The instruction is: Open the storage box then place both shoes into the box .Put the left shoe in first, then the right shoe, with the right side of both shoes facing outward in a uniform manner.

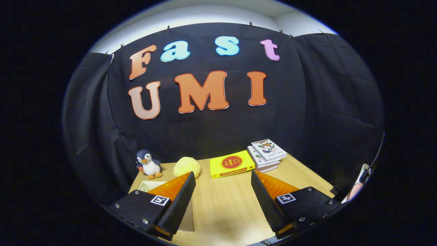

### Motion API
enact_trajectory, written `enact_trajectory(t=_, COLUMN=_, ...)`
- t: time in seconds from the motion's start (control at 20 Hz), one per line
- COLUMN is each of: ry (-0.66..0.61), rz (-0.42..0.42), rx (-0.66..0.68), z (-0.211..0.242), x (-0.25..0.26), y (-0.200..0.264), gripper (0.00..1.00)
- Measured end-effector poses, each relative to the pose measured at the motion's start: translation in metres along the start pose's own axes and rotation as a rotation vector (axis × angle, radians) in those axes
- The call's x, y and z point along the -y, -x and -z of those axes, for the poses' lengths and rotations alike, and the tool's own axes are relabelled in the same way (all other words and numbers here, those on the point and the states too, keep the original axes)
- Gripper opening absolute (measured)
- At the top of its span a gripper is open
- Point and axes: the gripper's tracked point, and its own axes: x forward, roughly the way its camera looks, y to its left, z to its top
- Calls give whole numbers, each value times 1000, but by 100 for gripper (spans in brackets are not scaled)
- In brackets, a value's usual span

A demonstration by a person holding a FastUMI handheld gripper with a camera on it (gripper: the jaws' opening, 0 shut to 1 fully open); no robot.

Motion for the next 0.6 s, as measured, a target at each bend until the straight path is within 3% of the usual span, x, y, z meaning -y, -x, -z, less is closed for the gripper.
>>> enact_trajectory(t=0.3, ry=21, rz=-14, rx=41, z=-18, x=72, y=1, gripper=98)
enact_trajectory(t=0.6, ry=17, rz=-49, rx=19, z=-7, x=121, y=0, gripper=98)
